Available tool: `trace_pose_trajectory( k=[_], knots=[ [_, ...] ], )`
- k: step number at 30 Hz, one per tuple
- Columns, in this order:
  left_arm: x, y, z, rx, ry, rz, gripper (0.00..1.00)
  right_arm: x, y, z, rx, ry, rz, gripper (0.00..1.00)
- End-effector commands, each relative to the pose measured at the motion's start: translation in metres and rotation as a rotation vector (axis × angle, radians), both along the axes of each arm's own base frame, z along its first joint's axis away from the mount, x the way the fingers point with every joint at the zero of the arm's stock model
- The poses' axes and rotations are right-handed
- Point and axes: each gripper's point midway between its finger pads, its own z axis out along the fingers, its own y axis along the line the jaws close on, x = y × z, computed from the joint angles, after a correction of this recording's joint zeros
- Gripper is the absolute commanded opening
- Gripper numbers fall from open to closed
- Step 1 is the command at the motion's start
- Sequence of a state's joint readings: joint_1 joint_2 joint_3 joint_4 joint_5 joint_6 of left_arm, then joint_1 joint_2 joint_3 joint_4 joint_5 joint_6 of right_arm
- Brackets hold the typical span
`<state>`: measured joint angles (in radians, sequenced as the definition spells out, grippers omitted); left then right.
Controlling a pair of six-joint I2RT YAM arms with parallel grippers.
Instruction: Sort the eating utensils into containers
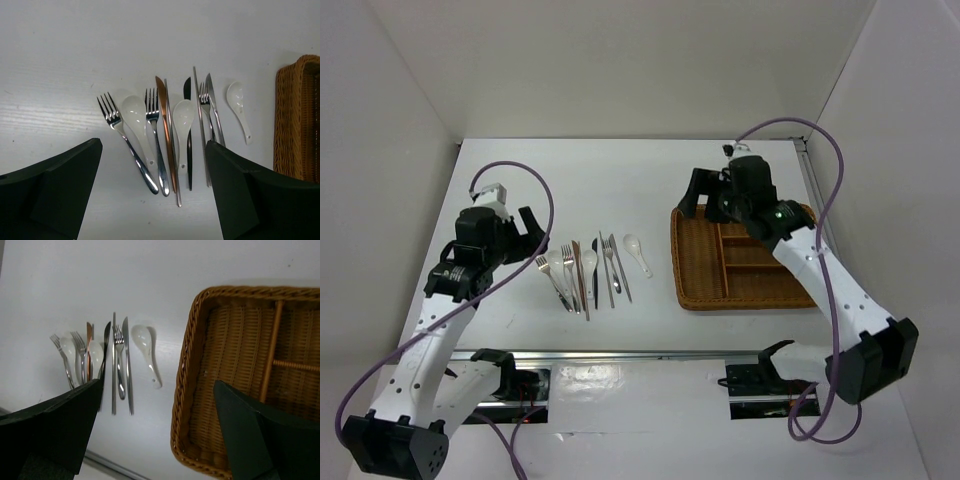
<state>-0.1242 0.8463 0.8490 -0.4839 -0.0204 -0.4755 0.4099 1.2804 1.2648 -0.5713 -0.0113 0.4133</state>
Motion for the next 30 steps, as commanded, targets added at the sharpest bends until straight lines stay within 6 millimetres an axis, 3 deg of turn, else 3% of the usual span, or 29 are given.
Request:
trace_pose_trajectory(
  k=[1, 4, 9, 11, 16, 22, 30],
  knots=[
    [-0.01, -0.002, -0.003, 0.005, 0.046, -0.025, 1.0, -0.021, 0.009, 0.022, 0.109, -0.089, 0.055, 1.0],
    [-0.022, -0.006, -0.019, -0.012, 0.087, -0.042, 1.0, -0.029, 0.008, 0.012, 0.117, -0.074, 0.059, 1.0],
    [-0.021, 0.002, -0.027, -0.054, 0.148, 0.072, 1.0, -0.027, 0.007, -0.001, 0.096, -0.034, 0.05, 1.0],
    [-0.017, 0.003, -0.038, -0.068, 0.205, 0.115, 0.94, -0.026, 0.008, -0.004, 0.099, -0.022, 0.044, 1.0],
    [-0.021, 0.005, -0.086, -0.1, 0.33, 0.206, 0.87, -0.021, 0.016, 0.004, 0.131, -0.052, 0.076, 1.0],
    [-0.022, 0.013, -0.105, -0.094, 0.353, 0.293, 0.78, -0.009, 0.021, -0.016, 0.096, -0.009, 0.084, 1.0],
    [-0.022, 0.023, -0.132, -0.054, 0.428, 0.366, 0.72, 0.002, 0.029, -0.029, 0.087, 0.019, 0.104, 1.0]
  ],
)
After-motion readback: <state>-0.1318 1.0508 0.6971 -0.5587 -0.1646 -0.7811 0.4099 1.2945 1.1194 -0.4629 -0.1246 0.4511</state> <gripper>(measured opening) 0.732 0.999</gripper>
